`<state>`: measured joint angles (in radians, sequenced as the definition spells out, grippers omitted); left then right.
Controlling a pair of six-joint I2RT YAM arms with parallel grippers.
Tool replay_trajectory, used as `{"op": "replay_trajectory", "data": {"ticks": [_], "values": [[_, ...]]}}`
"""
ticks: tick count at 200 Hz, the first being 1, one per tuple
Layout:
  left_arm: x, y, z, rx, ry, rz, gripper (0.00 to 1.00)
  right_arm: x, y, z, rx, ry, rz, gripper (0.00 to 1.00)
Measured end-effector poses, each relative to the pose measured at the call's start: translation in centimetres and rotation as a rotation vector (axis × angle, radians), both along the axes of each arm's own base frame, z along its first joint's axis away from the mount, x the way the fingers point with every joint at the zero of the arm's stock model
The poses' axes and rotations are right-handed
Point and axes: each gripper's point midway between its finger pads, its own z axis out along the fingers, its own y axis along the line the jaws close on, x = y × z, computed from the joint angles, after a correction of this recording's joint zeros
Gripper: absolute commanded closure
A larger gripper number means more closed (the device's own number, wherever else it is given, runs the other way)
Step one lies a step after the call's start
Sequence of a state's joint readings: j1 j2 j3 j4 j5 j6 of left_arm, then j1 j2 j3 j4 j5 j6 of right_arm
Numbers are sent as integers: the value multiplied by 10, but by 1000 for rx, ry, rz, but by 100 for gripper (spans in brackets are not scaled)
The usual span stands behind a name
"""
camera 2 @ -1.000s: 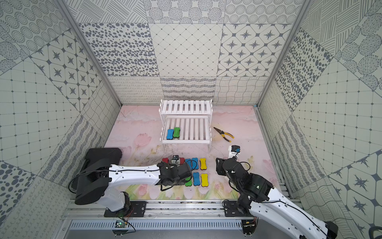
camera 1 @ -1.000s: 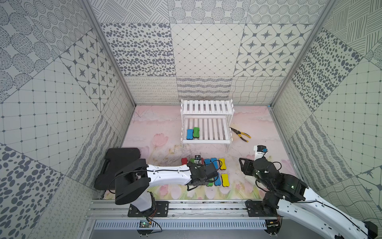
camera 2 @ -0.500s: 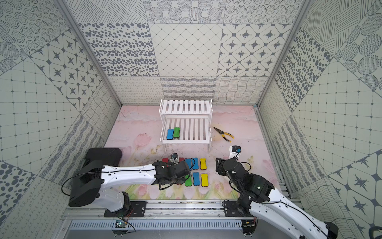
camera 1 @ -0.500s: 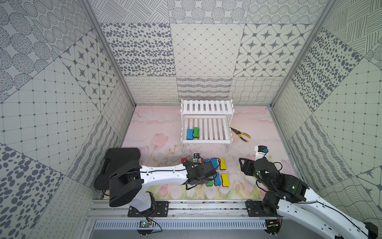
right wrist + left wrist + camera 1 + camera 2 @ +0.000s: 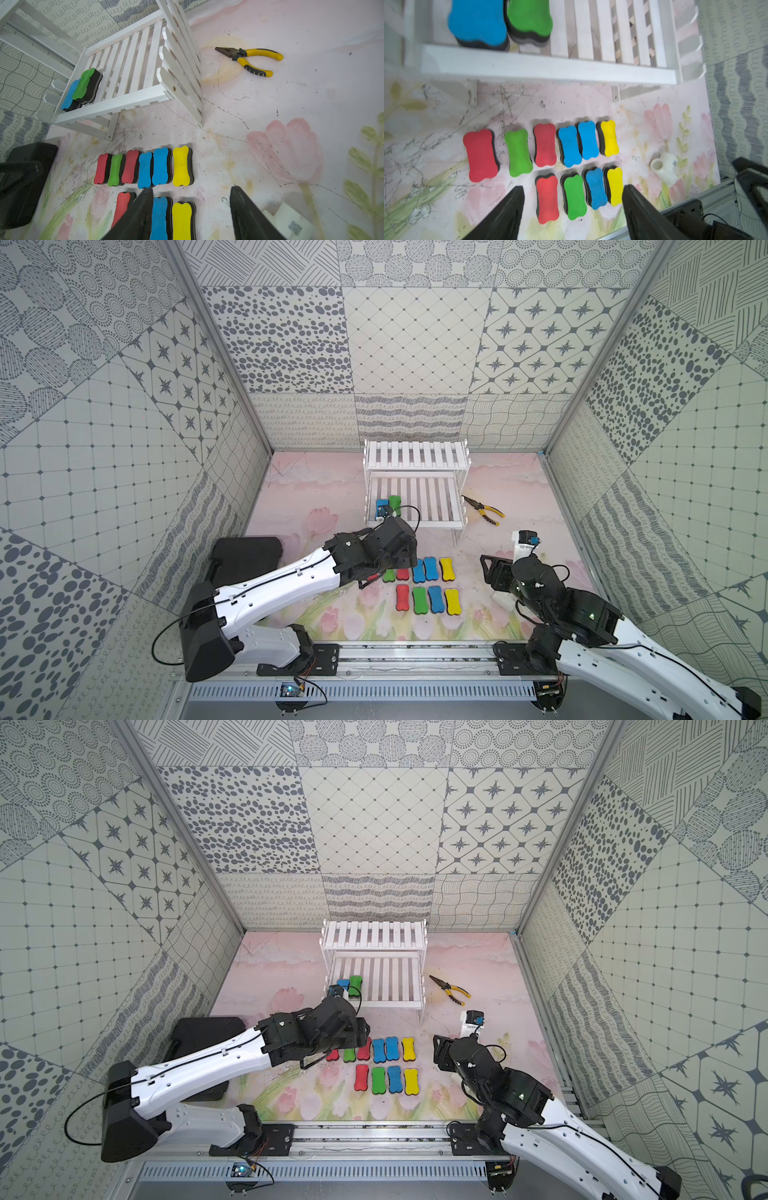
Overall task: Remove the whiteboard erasers from the shelf
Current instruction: Pick up the whiteboard eraser from the shelf.
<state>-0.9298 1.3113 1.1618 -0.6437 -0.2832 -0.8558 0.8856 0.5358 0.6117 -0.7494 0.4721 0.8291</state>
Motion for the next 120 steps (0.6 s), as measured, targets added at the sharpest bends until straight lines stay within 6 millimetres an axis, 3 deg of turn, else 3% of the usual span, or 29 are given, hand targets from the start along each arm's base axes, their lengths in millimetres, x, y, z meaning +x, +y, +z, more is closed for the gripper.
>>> {"op": "replay_trajectory", "data": {"ticks": [22,44,75,120], "values": [[27,-3,21,22,-65,-28,12,1,2,0,0,1,1,37],[54,1,28,47,-96,-37,11,2,4,0,5,1,4,37],[88,7,27,76,-118,-46,9,2,5,1,11,-1,8,37],[114,0,11,132,-121,-92,12,2,5,1,13,-2,8,37]]}}
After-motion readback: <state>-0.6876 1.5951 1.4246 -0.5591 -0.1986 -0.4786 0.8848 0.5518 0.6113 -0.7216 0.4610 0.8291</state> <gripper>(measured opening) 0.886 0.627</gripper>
